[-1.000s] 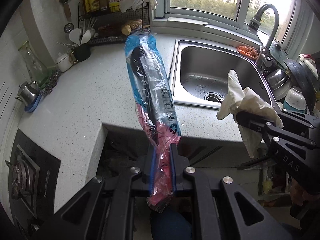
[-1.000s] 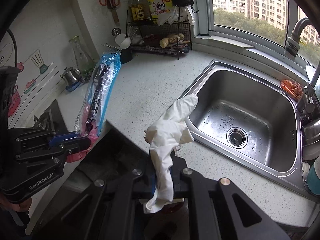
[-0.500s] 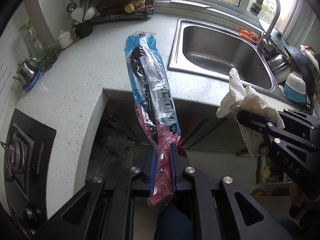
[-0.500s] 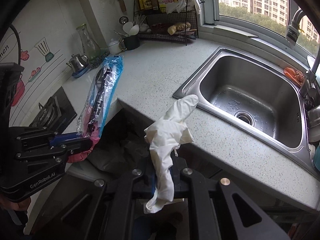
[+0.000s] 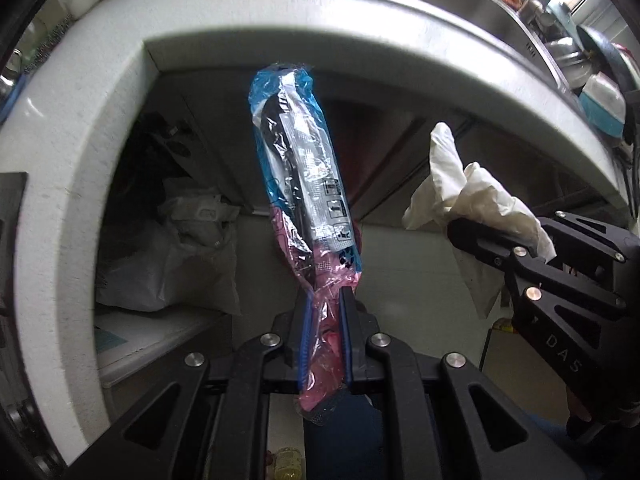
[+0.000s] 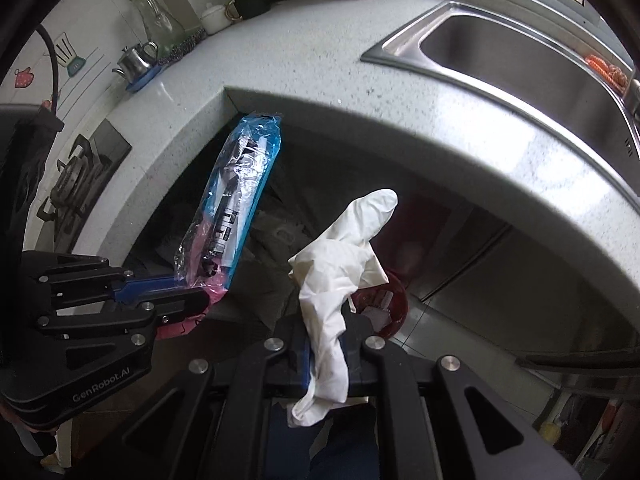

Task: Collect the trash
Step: 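Carry the wrapped package and white plastic bag down over the red bin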

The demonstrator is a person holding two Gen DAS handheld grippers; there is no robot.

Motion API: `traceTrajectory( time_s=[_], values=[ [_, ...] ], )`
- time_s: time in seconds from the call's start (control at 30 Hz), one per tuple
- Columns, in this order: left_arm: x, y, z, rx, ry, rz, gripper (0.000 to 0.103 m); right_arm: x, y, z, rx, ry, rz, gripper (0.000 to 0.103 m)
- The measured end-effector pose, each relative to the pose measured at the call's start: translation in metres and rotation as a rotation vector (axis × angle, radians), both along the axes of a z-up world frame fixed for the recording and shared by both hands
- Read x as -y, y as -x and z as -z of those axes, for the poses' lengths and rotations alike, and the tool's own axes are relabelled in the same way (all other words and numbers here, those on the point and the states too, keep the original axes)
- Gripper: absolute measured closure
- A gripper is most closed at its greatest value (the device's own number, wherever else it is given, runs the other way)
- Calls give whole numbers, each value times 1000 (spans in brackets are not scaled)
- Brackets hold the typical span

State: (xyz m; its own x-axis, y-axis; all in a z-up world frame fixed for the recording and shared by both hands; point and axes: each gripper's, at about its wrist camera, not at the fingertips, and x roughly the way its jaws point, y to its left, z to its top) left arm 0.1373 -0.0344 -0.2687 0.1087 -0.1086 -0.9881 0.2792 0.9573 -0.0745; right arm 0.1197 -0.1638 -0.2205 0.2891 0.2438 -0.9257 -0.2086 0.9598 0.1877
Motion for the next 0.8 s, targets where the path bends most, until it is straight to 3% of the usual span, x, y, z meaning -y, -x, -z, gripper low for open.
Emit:
traceTrajectory(
  time_s=[0.5, 0.8],
  values=[
    [0, -30, 159, -149, -35, 9, 91, 15, -30, 143, -108, 32, 62, 94],
    [12, -44, 265, -228, 2, 39, 91, 17, -39, 225, -135, 37, 45, 94]
  ],
)
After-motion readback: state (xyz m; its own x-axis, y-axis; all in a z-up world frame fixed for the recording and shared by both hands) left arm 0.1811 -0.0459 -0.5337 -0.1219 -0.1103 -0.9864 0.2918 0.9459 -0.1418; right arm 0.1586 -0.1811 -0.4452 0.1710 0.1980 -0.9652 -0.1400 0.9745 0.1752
